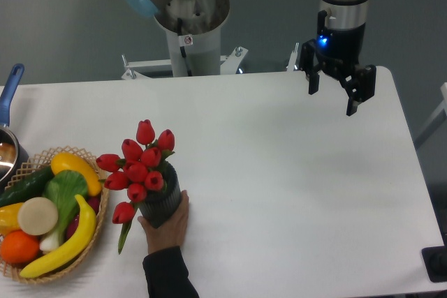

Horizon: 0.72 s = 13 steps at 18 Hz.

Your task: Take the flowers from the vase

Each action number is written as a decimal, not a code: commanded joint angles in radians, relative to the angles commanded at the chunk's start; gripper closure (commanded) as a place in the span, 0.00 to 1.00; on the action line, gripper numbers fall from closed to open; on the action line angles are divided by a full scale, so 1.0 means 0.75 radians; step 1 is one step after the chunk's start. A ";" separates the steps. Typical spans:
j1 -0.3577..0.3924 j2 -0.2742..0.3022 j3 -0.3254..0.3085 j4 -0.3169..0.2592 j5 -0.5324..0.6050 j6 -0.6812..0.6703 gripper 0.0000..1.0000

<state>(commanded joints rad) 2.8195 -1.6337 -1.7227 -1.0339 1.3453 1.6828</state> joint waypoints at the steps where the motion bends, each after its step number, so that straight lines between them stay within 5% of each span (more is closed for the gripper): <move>1: 0.000 0.000 0.000 0.000 0.000 0.000 0.00; 8: 0.000 0.004 -0.053 0.027 -0.100 -0.029 0.00; 13: -0.014 -0.016 -0.051 0.081 -0.302 -0.419 0.00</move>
<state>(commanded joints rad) 2.8087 -1.6459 -1.7610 -0.9728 1.1186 1.3689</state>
